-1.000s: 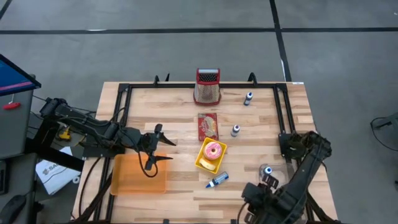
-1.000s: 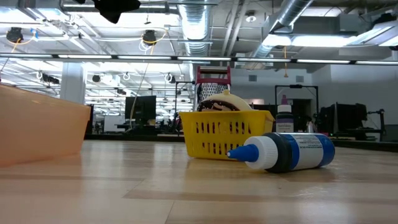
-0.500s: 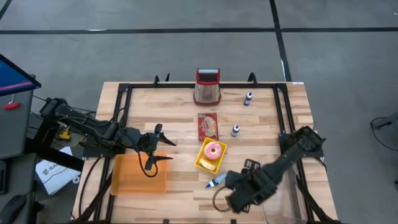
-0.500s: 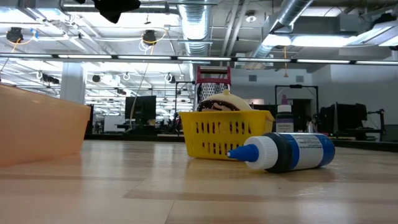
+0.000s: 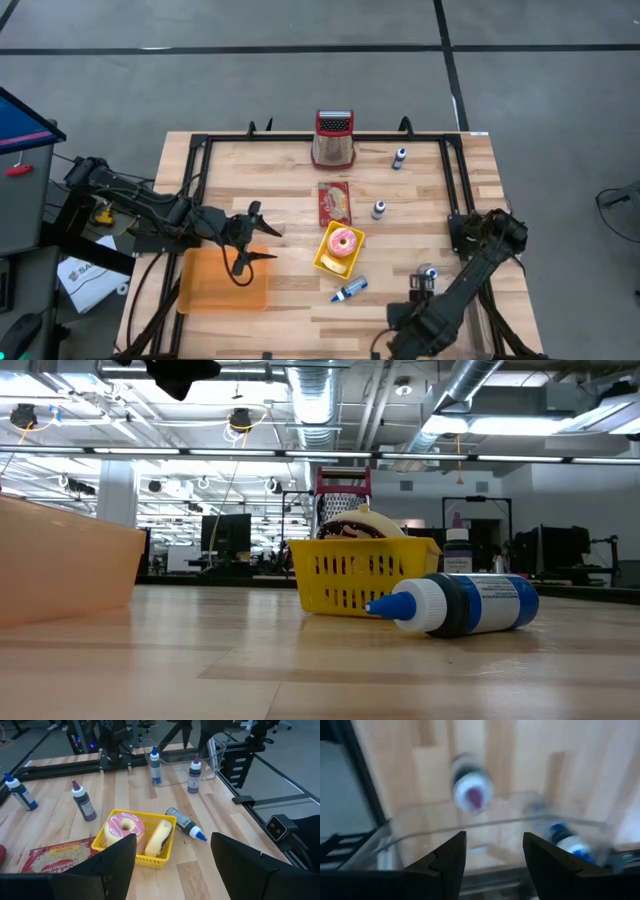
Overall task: Pick & Place Food Item
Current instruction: Put the bottom violet food coloring bottle into the transparent bin
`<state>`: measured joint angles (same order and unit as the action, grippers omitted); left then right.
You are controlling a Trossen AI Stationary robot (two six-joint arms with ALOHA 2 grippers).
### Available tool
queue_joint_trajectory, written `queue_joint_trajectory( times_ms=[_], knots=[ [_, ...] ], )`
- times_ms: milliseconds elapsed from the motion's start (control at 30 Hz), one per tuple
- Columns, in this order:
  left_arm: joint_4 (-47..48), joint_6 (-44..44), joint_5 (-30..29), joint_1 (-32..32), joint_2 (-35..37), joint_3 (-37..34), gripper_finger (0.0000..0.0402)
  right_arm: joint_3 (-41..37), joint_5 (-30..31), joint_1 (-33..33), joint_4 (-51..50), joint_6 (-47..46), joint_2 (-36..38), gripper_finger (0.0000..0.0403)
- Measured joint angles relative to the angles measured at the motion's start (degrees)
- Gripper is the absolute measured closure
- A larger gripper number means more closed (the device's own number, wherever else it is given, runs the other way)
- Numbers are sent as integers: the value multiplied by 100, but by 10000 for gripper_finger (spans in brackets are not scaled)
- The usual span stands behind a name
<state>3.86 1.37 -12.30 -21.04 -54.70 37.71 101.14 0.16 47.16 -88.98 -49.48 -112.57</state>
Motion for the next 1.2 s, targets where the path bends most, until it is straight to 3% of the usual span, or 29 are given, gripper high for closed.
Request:
queue_joint_trajectory(
  times_ms=[467,1200],
  knots=[
    [-79,-2,-15,0,0,-1,151,-17,488,157,558,-315,7,205],
    [-26,-1,13,0,0,-1,151,-41,737,57,909,-668,-17,203]
  ],
)
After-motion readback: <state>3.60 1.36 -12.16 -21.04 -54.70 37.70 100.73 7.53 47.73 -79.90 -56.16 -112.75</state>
